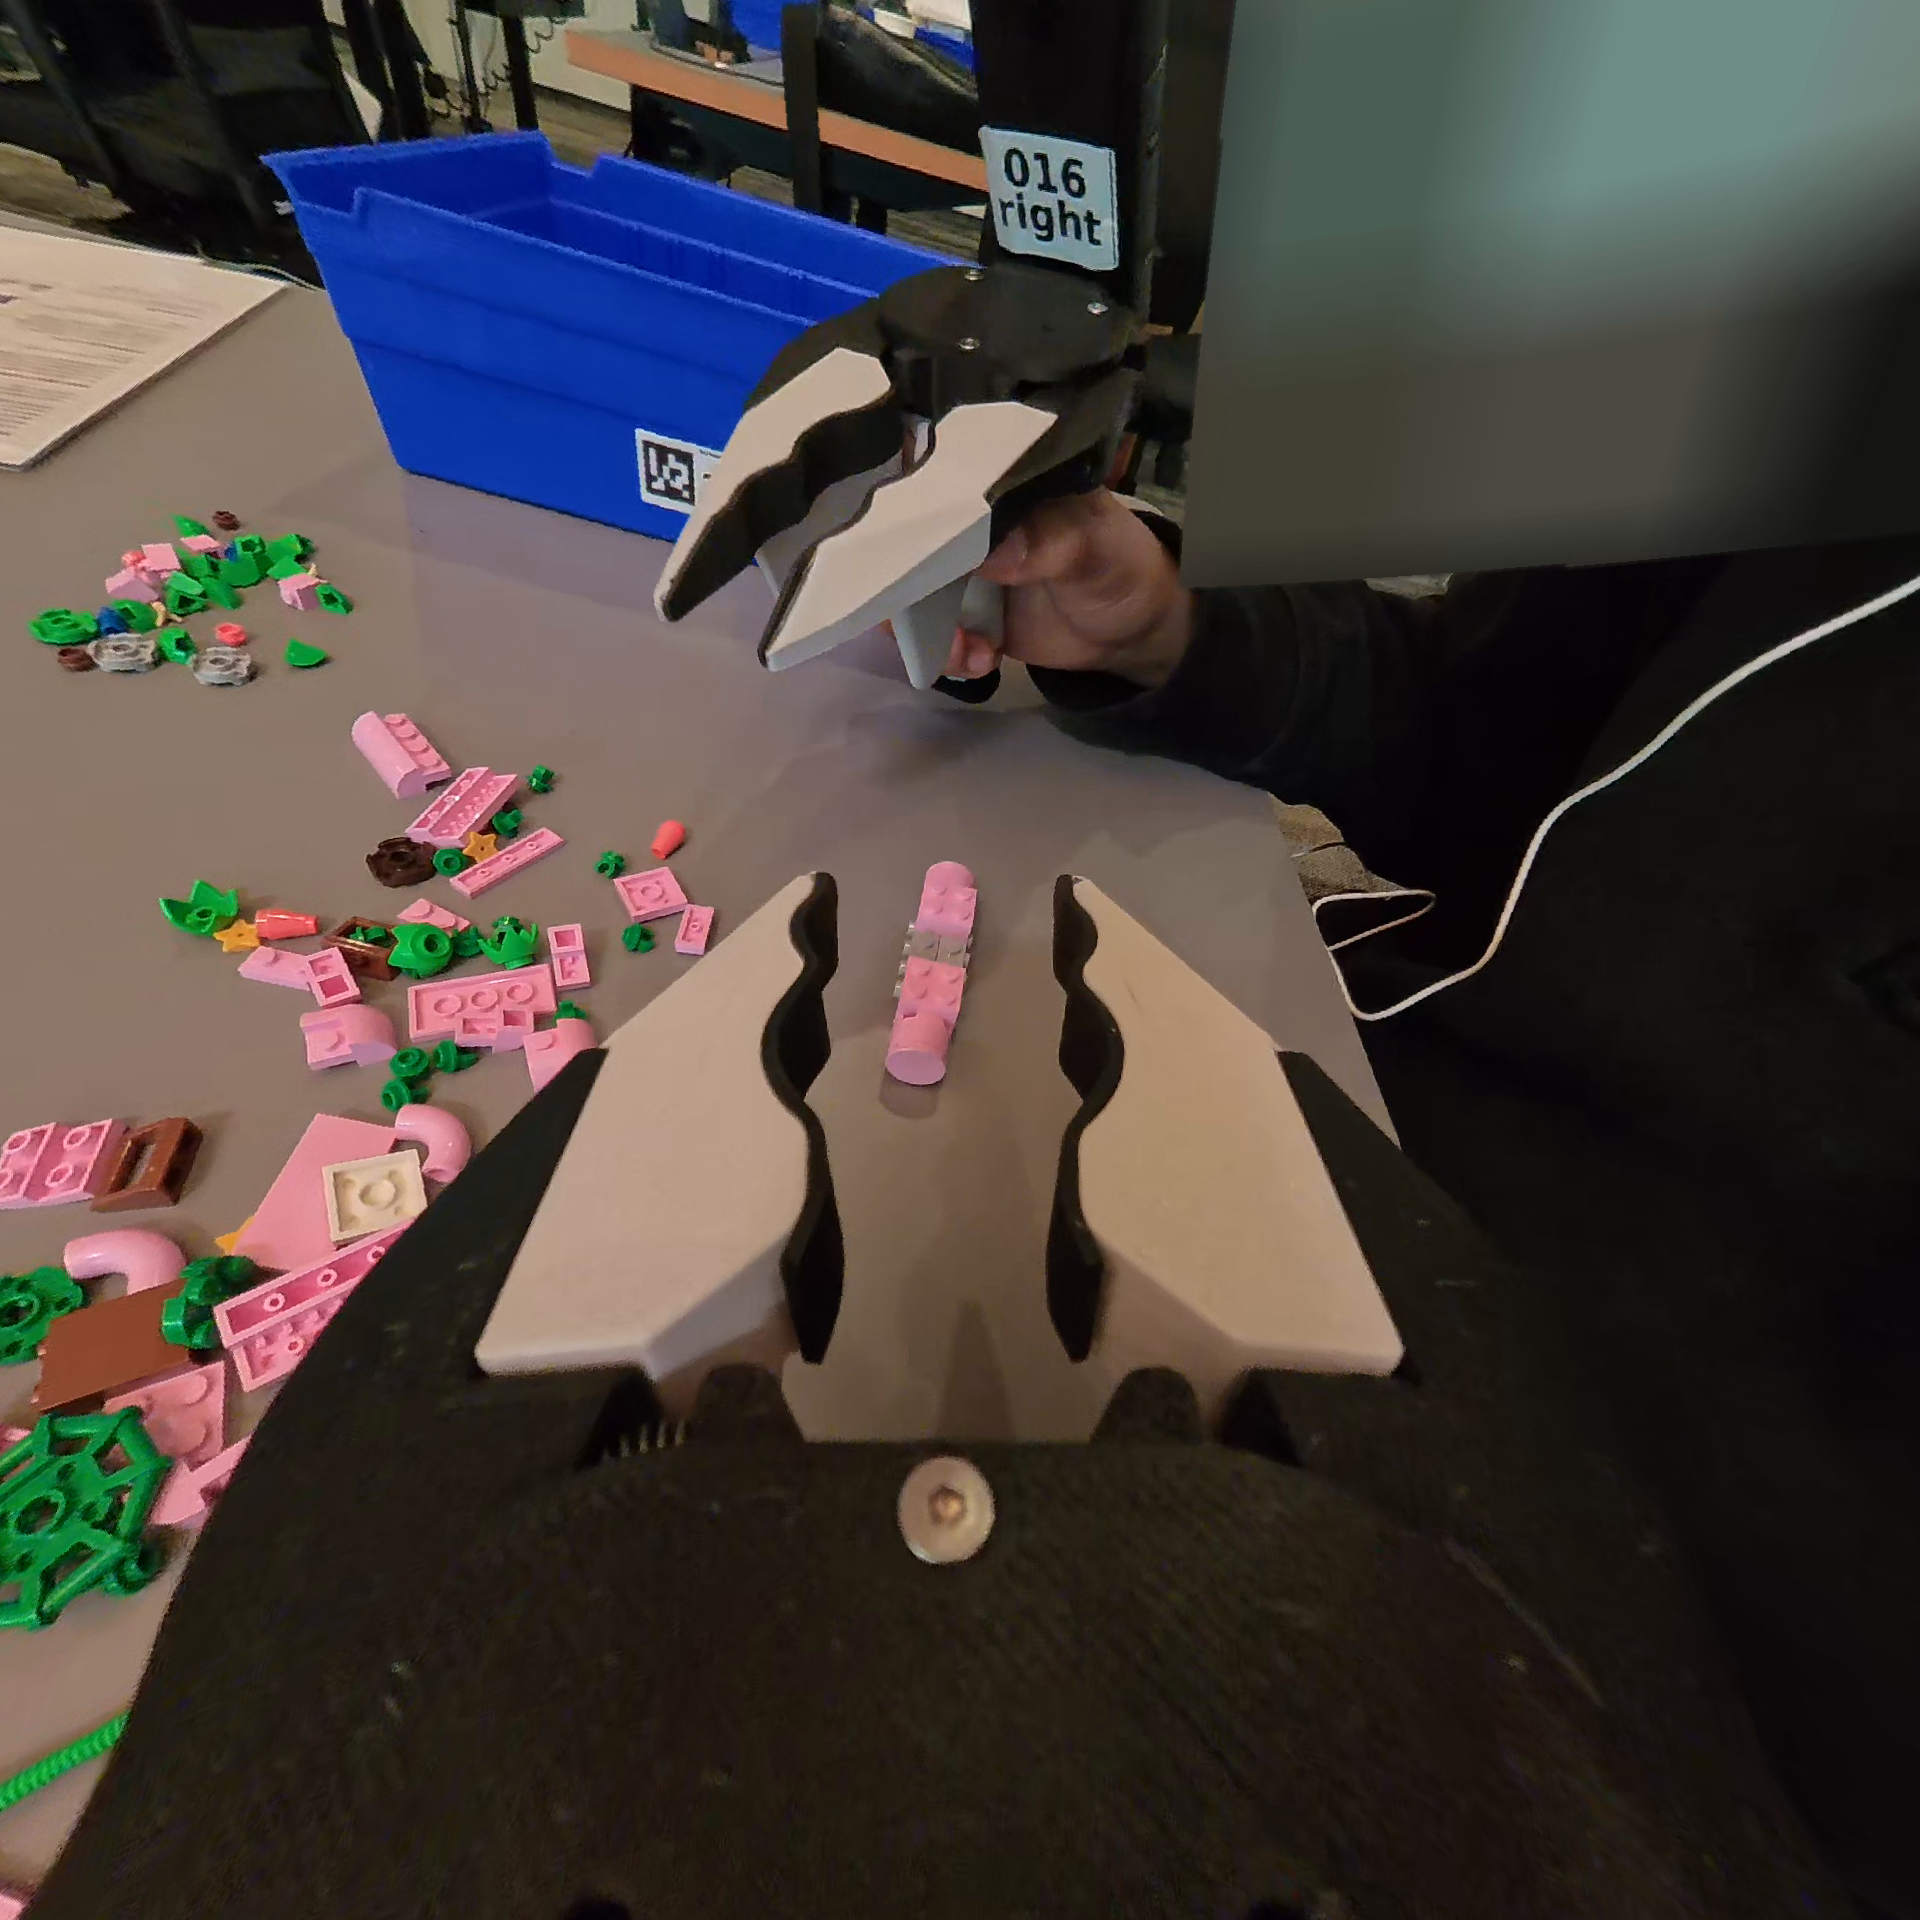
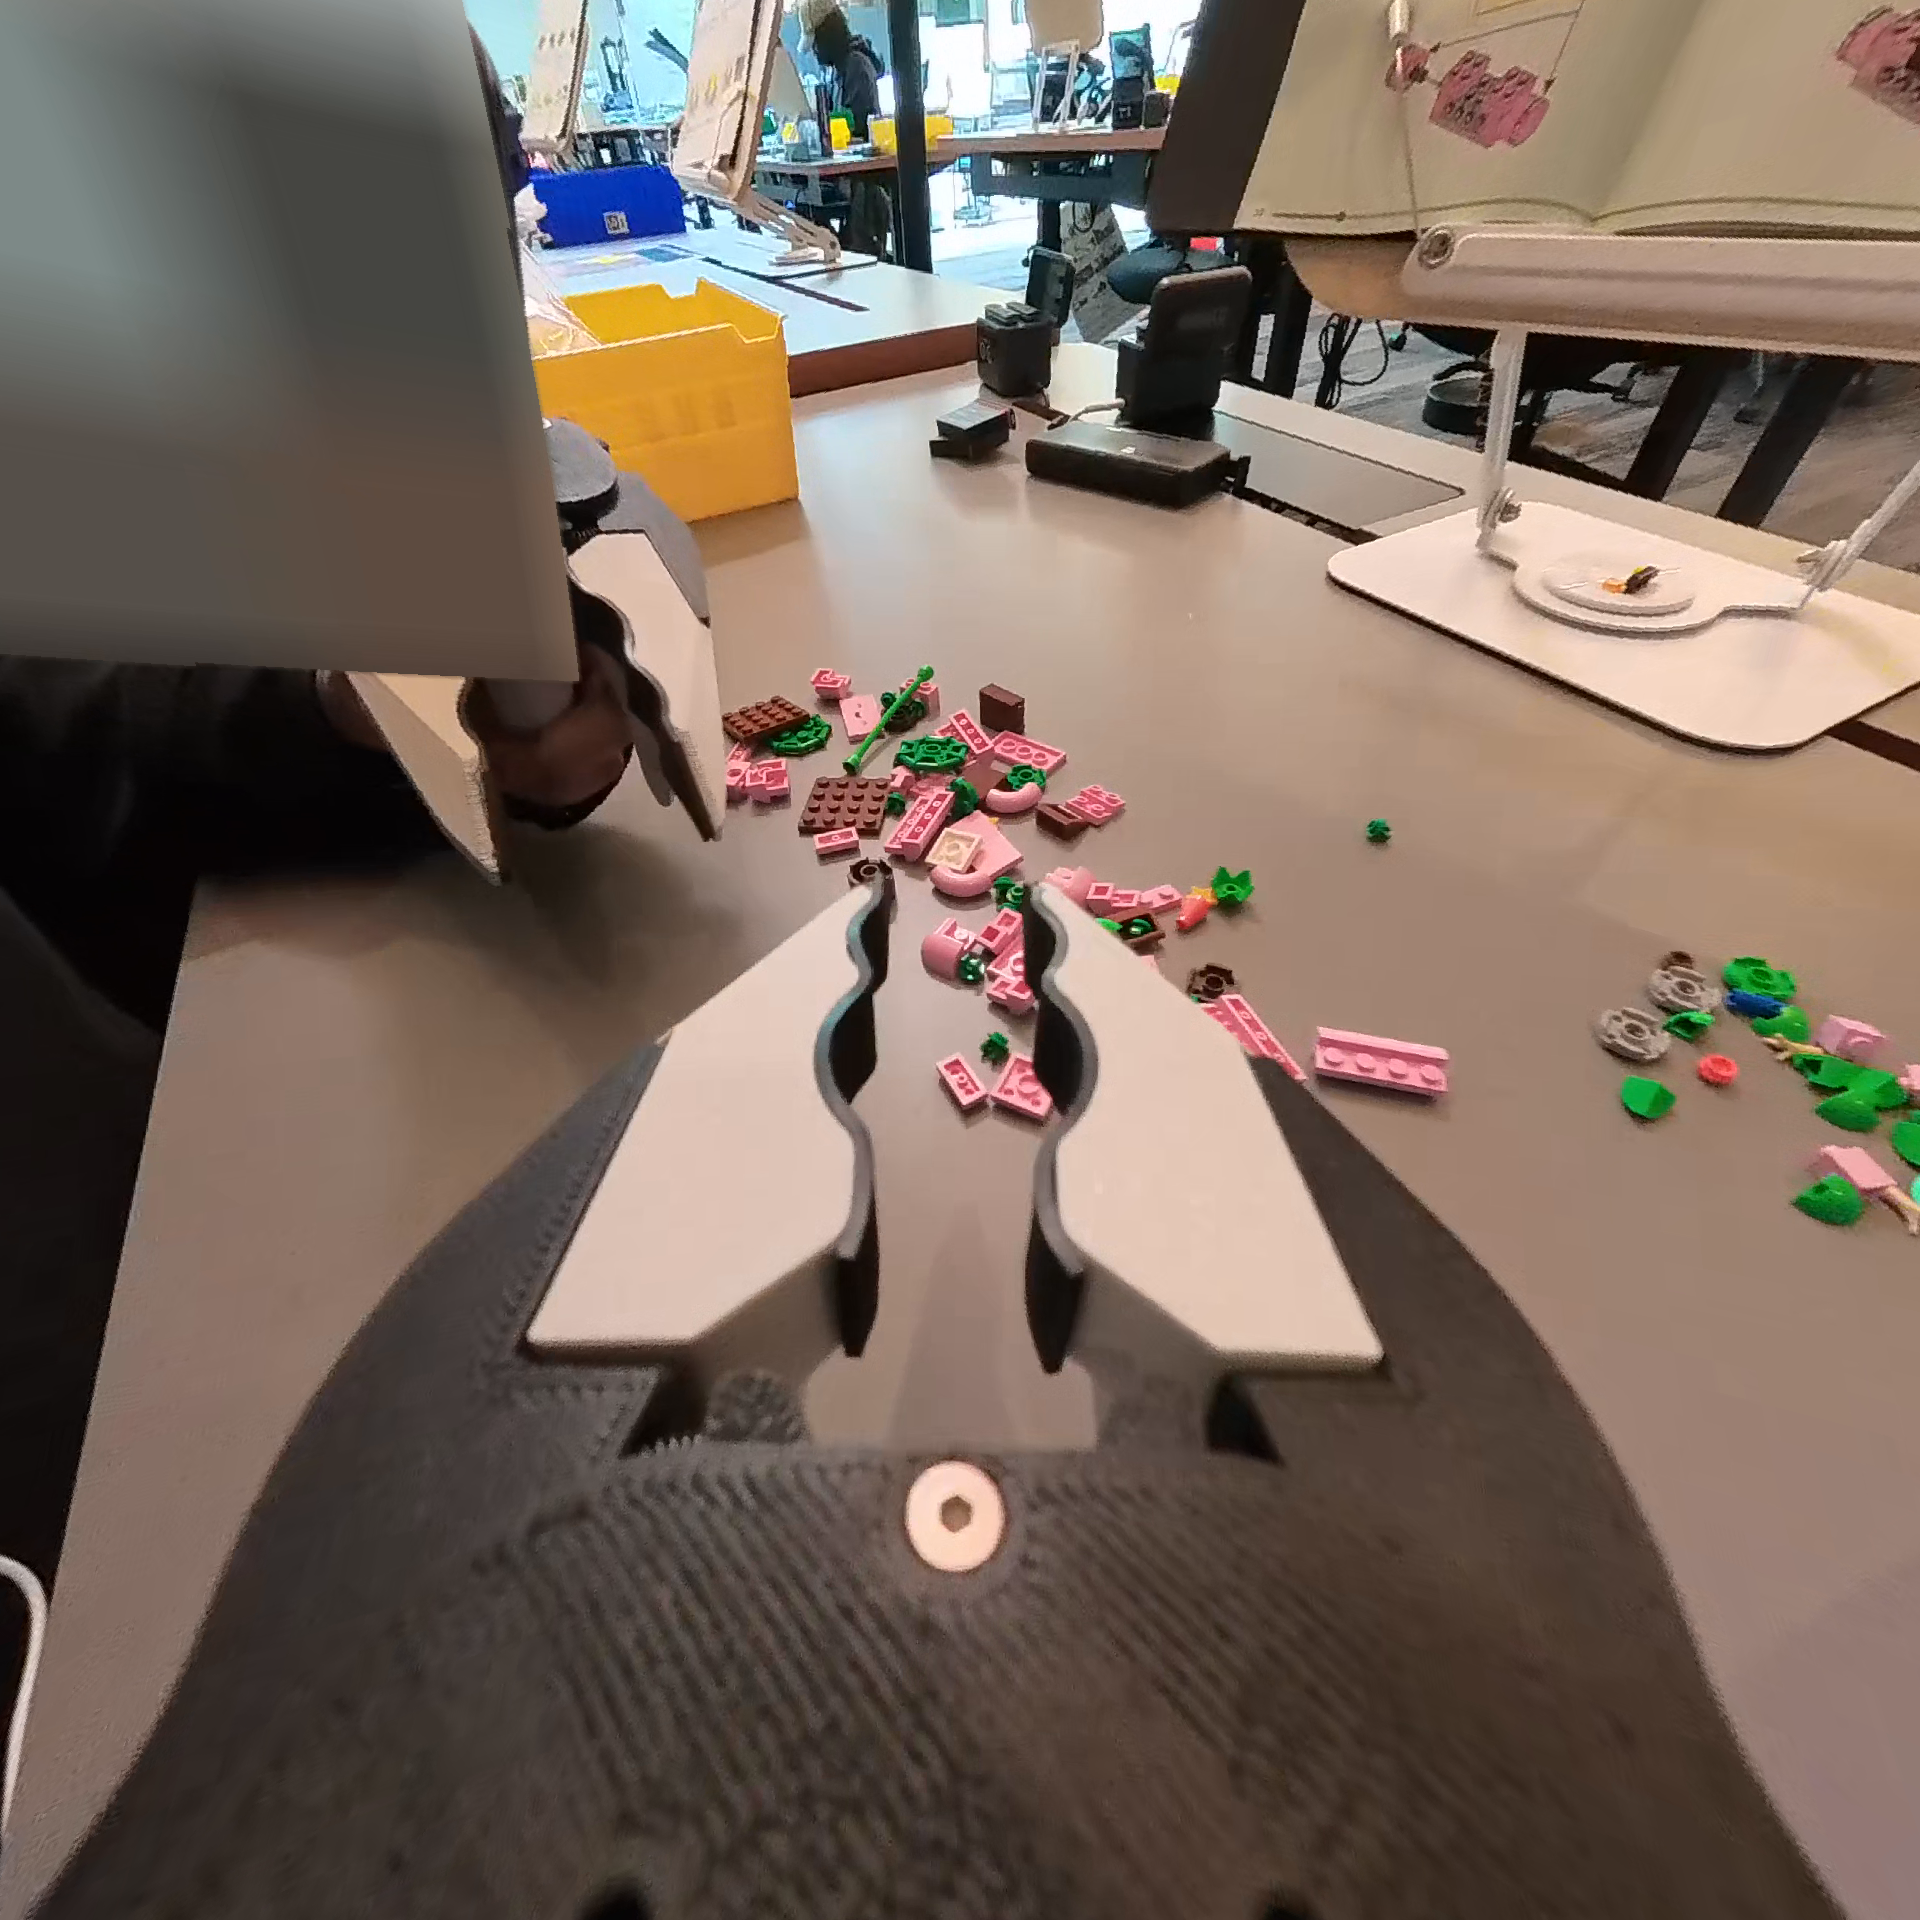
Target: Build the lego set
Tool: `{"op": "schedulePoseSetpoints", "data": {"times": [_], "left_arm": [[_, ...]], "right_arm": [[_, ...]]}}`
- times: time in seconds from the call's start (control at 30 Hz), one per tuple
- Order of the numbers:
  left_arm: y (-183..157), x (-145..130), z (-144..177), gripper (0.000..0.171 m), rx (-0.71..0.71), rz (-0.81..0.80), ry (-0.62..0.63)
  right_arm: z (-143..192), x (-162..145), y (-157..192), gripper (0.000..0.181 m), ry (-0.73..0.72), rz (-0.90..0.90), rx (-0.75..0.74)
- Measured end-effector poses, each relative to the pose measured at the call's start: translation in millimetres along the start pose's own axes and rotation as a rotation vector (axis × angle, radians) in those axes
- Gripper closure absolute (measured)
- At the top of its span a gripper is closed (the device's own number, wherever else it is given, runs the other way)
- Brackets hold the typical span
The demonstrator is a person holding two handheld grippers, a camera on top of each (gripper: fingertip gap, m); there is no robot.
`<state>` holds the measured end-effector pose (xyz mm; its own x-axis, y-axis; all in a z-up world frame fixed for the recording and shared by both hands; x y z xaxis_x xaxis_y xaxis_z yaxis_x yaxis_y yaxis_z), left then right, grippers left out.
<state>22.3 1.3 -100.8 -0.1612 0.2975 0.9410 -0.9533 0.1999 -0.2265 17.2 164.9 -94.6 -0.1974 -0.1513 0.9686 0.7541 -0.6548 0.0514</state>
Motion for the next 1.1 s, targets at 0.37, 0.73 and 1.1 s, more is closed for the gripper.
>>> {"op": "schedulePoseSetpoints", "data": {"times": [0.37,0.73,1.1], "left_arm": [[2,-2,-2,0.131,0.018,-0.003,0.012],[6,-3,-2,0.127,0.078,-0.019,0.021],[88,7,56,0.066,0.986,-0.062,-0.078]], "right_arm": [[-1,-1,-3,0.158,0.011,-0.003,-0.022],[-4,-5,-4,0.154,0.044,0.039,-0.060],[-3,-6,-16,0.137,0.036,0.077,-0.184]]}}
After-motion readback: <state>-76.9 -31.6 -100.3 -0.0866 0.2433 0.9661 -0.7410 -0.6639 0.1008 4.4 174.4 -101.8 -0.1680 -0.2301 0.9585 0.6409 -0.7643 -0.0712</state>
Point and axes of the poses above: each gripper's, where its closed fingertips meet, z back along the fingers, x out of its top, y = z × x across the jaws, the point moved 6 cm from there along z, back along the fingers, and after that the axes turned 3 degrees about -x, right-handed, at the moved point
